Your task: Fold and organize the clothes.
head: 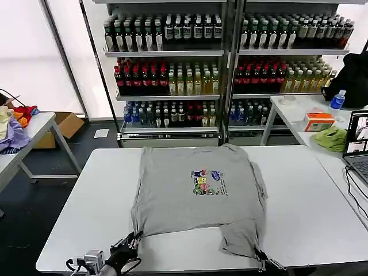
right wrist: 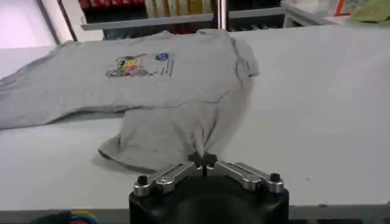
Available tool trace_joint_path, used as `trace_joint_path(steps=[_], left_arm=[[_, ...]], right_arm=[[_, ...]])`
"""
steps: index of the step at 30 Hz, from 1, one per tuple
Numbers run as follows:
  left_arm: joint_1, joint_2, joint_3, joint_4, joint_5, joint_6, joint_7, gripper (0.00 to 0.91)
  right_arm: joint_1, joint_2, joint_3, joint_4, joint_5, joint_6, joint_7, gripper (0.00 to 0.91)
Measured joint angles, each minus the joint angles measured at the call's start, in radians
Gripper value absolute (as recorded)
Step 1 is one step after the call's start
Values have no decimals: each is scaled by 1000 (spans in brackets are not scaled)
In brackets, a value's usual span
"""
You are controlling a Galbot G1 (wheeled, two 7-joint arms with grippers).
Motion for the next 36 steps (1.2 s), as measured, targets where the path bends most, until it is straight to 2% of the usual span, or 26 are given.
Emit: trace_joint_path(steps=[12, 22, 28, 36], left_arm=[[52, -52, -45, -81, 63, -2, 2, 30], [166, -100, -129, -175, 154, 2, 47, 20], [214, -108, -184, -215, 199, 6, 70, 30], [199, -102, -218, -227, 231, 24, 91, 30]], right_arm=[[-113, -38, 19, 81, 19, 102, -55, 0], [-211, -54, 27, 106, -19, 208, -115, 0], [-203, -73, 41, 89, -6, 281, -129, 0], [-114, -81, 48, 46, 32, 327, -132, 0]])
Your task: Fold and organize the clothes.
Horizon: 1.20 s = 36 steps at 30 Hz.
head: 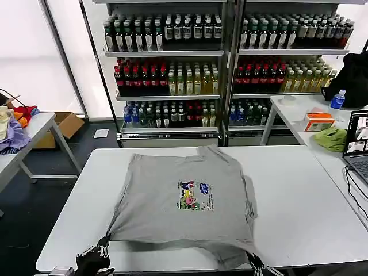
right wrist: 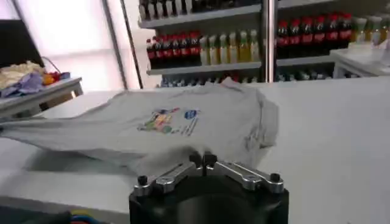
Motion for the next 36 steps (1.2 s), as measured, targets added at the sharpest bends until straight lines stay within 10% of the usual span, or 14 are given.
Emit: trace_joint_path(steps=[31, 33, 34, 35, 36], left_arm=[[-411, 202, 109, 239, -97, -30, 61, 30], [-449, 209, 121, 272, -102, -35, 67, 111], [-467, 211, 127, 288, -103, -38, 71, 353], [-484, 212, 133, 307, -103, -42, 74, 564], [-503, 213, 141, 328, -102, -46, 78, 907]], right_arm=[[581, -31, -90, -234, 45, -131, 41, 0], [617, -26, -112, -264, 32, -150, 40, 0], [631, -24, -122, -277, 24, -159, 40, 0], [644, -22, -132, -291, 14, -168, 41, 81], [657, -18, -145, -305, 1, -177, 40, 887]])
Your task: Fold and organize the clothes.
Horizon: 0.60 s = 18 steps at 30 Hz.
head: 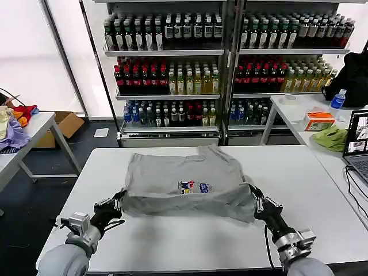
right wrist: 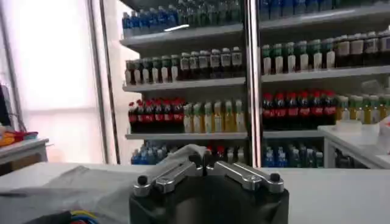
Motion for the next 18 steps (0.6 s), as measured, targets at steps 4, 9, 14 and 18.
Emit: trace_joint_path(steps=[4, 9, 14, 18], left_arm=[[-69, -3, 31, 89, 15, -20, 18, 907], [-130, -13, 55, 176, 38, -37, 31, 907], [-149, -8, 52, 210, 61, -40, 32, 907], [-129, -6, 44, 202, 91, -33, 28, 907]], right_arm=[[31, 9, -31, -39, -43, -23, -5, 907], [39, 13, -39, -50, -67, -39, -12, 907], [10, 18, -16, -26, -76, -64, 10, 907], [-37, 21, -1, 14, -82, -99, 51, 907]])
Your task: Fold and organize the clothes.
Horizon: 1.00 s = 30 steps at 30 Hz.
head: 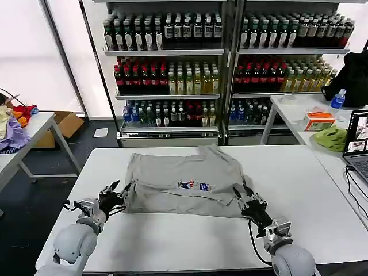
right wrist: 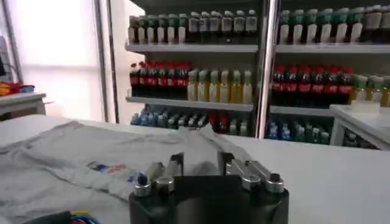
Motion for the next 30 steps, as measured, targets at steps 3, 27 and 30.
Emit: trace_joint_path(steps=[3, 27, 30], left_arm=[[32, -5, 2, -21, 22, 10, 4, 907], [96, -41, 9, -3, 80, 45, 34, 10], [107, -40, 7, -6, 83, 44, 38, 10]], right_arm=[[-35, 7, 1, 27, -3, -38, 43, 907], [-55, 74, -85, 13, -28, -166, 220, 0], [-51, 75, -93, 7, -32, -164, 222, 0]])
